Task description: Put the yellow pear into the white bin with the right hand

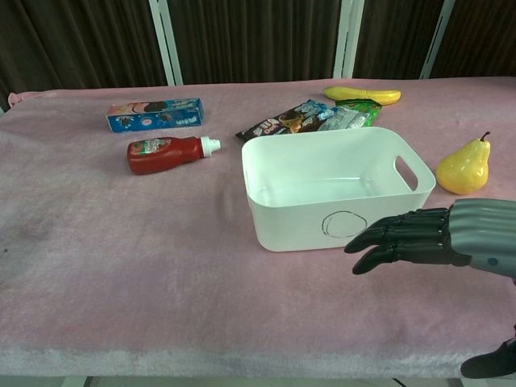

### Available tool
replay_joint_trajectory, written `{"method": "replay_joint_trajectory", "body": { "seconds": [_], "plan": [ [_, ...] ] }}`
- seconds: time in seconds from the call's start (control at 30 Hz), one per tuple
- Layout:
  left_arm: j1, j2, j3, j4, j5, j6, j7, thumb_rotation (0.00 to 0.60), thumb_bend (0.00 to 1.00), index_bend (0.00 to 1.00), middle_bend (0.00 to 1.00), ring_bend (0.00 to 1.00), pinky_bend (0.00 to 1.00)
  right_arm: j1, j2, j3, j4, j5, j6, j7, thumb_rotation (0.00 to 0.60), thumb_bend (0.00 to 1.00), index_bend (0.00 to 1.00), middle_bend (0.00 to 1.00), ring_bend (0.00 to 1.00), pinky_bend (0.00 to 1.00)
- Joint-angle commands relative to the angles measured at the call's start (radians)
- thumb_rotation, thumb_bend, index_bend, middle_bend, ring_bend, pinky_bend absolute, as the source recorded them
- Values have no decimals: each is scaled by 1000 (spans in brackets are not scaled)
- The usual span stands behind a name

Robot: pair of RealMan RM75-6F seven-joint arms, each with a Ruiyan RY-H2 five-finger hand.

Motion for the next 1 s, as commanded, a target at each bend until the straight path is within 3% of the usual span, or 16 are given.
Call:
{"method": "replay_joint_trajectory", "body": {
  "seconds": [0.03, 0.33, 0.63, 0.83, 1.0],
  "plan": [
    [-1, 0, 0, 0, 0, -1, 1, 600, 449, 277, 328, 306, 344, 0, -1, -1, 0, 0, 0, 1, 600, 262, 296, 202, 138, 298],
    [0, 1, 0, 1, 0, 1, -3, 600, 448, 277, 327, 307, 344, -1, -6, -4, 6, 0, 2, 1, 600, 262, 296, 202, 138, 298],
    [0, 2, 0, 1, -4, -2, -5, 600, 447, 277, 327, 307, 344, -64, 63, 21, -40, 123, -15, -84, 600, 262, 295, 202, 138, 298],
    [0, 1, -1, -1, -5, -2, 0, 600, 448, 277, 328, 306, 344, -125, 114, 90, -109, 273, -19, -200, 600, 262, 299, 202, 138, 300],
    [0, 1, -1, -2, -7, -4, 3, 600, 448, 277, 328, 307, 344, -144, 98, 187, -80, 392, -7, -203, 600, 262, 300, 202, 138, 300]
  ]
}}
